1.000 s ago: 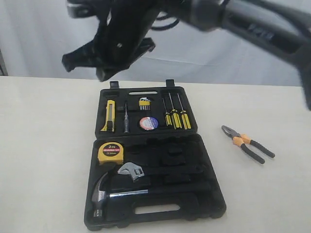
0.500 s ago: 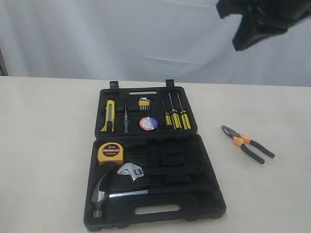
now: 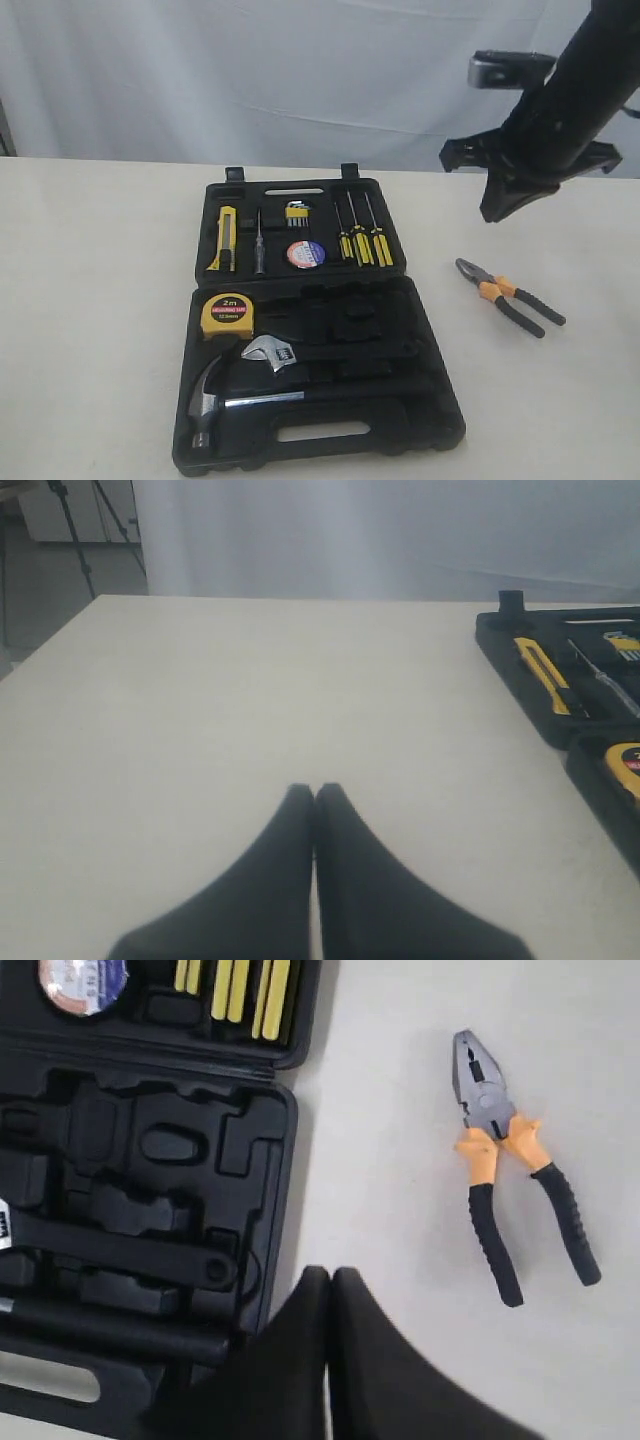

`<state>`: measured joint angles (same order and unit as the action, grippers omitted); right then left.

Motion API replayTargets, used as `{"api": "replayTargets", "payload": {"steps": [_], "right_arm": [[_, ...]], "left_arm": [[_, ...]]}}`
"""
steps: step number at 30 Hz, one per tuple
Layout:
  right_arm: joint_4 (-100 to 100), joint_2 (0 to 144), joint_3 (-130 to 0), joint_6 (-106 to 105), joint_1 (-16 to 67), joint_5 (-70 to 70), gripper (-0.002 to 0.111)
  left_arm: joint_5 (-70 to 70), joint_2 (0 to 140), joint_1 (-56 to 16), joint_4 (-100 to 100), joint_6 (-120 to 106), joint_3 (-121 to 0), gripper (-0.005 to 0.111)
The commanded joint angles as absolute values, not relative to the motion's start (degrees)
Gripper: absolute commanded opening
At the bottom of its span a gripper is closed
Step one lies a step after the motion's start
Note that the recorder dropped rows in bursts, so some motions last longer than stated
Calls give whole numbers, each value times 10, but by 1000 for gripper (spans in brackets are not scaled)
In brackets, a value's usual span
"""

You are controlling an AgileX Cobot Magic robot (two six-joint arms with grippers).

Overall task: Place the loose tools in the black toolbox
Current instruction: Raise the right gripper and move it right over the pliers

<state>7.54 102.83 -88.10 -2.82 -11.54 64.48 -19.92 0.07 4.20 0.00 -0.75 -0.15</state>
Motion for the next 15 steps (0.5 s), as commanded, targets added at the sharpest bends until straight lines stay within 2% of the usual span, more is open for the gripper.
{"api": "replayTargets", "payload": {"steps": [1,6,15], "right_arm": [[74,1073,-879,-39,-119,651,-1],[81,1098,-879,-39,-130,639,-1],[82,1135,-879,-83,-207,616,-1]], "left_arm": [[-196,0,39,0,-4,0,0],[-196,0,39,0,-4,0,0],[-196,0,39,0,-4,0,0]]}}
